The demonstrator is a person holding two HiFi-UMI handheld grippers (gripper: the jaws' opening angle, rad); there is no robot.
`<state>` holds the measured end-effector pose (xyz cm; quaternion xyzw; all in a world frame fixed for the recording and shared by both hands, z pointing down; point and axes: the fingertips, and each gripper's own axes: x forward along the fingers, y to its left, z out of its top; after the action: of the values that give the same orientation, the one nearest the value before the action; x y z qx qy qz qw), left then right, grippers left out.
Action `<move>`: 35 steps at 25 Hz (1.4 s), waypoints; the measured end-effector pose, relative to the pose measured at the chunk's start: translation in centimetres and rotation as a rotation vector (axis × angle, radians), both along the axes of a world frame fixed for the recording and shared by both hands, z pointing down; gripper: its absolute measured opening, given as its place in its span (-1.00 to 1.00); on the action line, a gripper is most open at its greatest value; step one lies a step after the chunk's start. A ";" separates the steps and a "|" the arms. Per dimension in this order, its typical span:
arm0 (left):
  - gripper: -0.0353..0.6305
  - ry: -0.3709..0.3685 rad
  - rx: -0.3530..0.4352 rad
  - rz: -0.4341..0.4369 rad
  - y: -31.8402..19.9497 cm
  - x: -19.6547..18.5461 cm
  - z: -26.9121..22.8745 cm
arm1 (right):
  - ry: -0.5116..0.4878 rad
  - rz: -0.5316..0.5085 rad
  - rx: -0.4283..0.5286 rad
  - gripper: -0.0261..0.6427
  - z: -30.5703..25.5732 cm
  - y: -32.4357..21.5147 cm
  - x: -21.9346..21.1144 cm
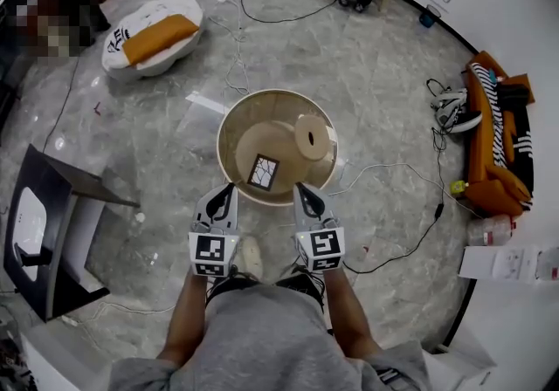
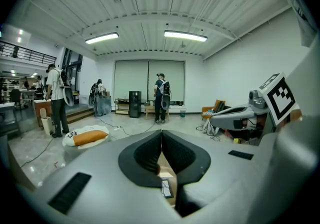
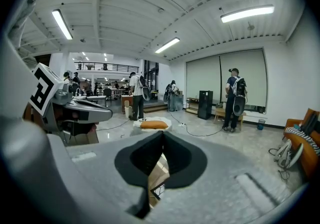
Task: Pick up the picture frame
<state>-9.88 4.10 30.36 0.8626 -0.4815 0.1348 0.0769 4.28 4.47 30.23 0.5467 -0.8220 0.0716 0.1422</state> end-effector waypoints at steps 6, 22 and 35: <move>-0.84 0.003 -0.015 -0.015 -2.8 -0.8 1.8 | 0.004 -0.007 -0.010 -0.92 1.6 -3.2 -0.6; -0.84 0.016 -0.114 -0.202 -11.5 1.9 8.0 | -0.013 -0.165 -0.123 -0.92 8.5 -14.0 1.5; -0.84 -0.017 -0.234 -0.337 -16.7 1.2 21.0 | 0.018 -0.317 -0.260 -0.92 22.7 -21.4 0.7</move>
<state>-8.66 -12.61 51.35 0.7540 -0.6005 0.1824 0.1939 5.02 -16.90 52.89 0.3880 -0.8804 0.1489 0.2284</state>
